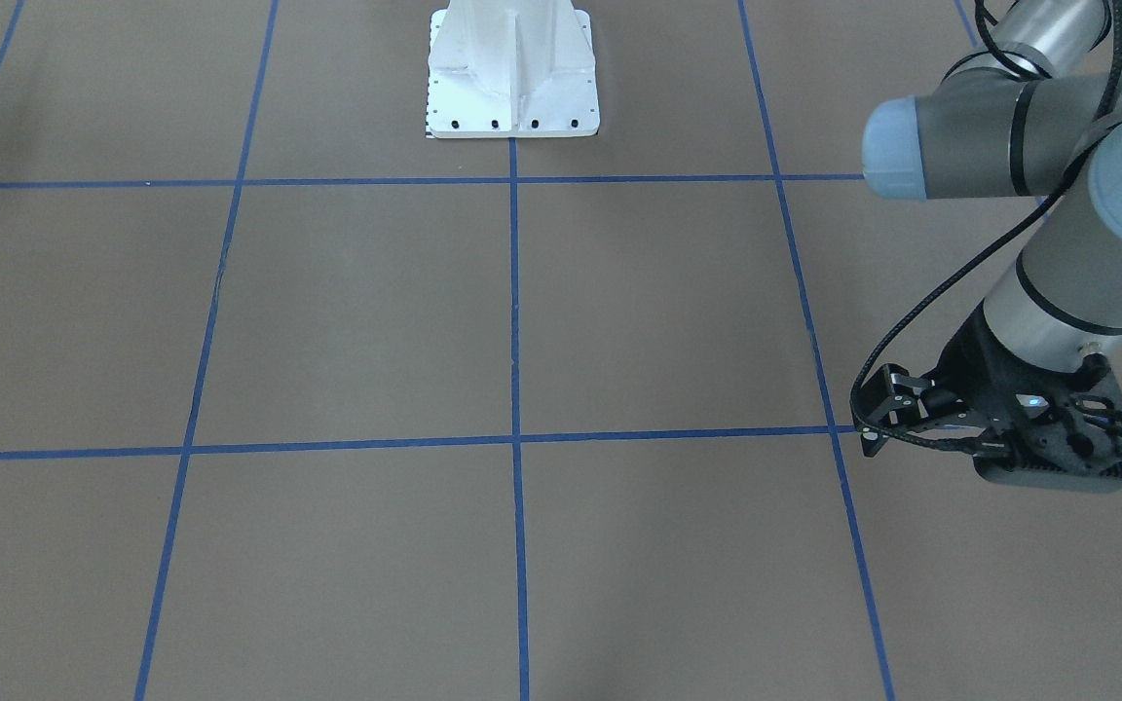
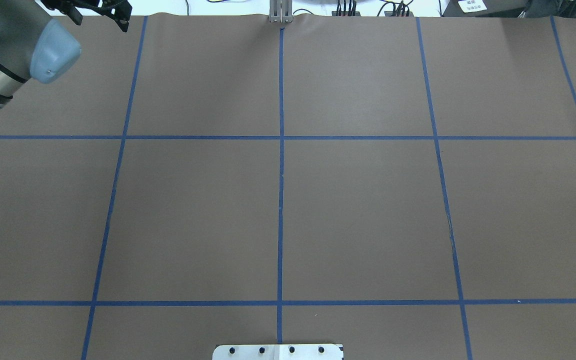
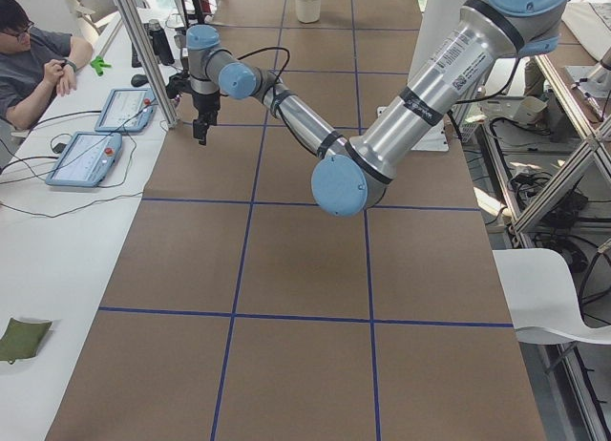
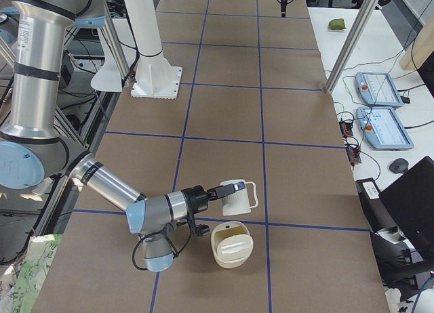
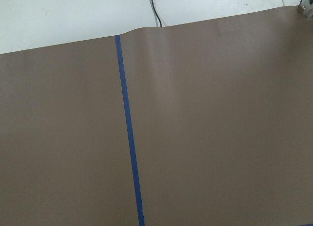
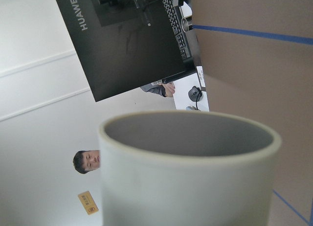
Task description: Left arm hands cup to right arm to dump lemon
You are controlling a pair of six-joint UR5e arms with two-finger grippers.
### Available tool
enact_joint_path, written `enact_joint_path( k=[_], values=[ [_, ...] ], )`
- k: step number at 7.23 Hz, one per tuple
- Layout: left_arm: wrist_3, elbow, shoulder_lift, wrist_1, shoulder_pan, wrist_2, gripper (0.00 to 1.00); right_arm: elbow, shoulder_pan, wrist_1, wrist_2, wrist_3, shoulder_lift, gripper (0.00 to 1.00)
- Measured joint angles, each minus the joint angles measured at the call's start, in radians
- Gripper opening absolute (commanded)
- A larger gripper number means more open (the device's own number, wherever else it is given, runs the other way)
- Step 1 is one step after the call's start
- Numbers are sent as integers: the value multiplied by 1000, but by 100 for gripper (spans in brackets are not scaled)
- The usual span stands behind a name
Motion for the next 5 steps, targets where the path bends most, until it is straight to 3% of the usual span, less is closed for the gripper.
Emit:
enact_joint_path(
  k=[5],
  values=[
    [-1, 1, 3, 0, 1, -2, 100, 27, -15, -6, 164, -751, 2, 17]
  ],
)
